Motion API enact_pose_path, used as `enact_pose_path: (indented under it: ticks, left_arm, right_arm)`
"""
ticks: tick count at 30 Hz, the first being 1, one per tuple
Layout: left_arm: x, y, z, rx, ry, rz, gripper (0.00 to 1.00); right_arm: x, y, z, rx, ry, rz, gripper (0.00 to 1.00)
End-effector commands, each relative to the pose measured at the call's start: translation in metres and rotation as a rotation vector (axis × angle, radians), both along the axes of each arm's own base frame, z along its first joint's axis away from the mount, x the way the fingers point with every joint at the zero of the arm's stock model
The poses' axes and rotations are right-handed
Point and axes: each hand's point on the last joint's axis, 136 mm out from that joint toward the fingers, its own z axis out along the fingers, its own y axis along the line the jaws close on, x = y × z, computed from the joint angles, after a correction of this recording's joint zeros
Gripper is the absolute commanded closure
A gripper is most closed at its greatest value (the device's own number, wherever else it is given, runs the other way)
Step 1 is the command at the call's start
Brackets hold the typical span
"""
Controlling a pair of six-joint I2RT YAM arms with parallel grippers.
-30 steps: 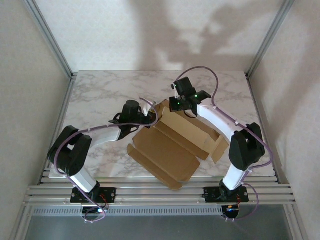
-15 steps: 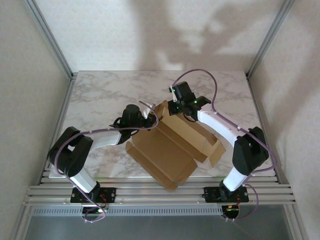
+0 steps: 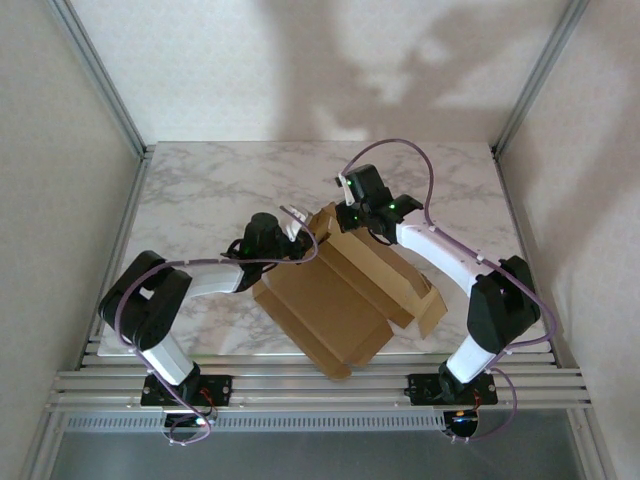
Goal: Fold the paper box
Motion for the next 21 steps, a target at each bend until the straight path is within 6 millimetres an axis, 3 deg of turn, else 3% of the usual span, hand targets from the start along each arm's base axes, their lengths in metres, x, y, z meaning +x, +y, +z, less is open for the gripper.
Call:
enact_pose_path:
  ticks: [1,9,16,21]
  left_arm:
    - [-0.022,-0.006,-0.032,0.042,0.083,-0.081,0.88]
    - [-0.021,-0.010,-0.029,0.016,0.072,-0.121,0.87]
    - [-0.018,-0.016,-0.031,0.004,0.077,-0.145,0.87]
    - [-0.016,-0.019,-0.032,0.003,0.082,-0.155,0.87]
  right_arm:
    - [0.004,0.005,0.015,0.037,-0.042,0.023,0.90]
    - [0.012,-0.001,0.038,0.212,-0.002,0.057,0.79]
    - [0.018,-0.014,0.041,0.344,0.047,0.055,0.75]
    - [0.024,-0.012,0.035,0.418,0.067,0.021,0.67]
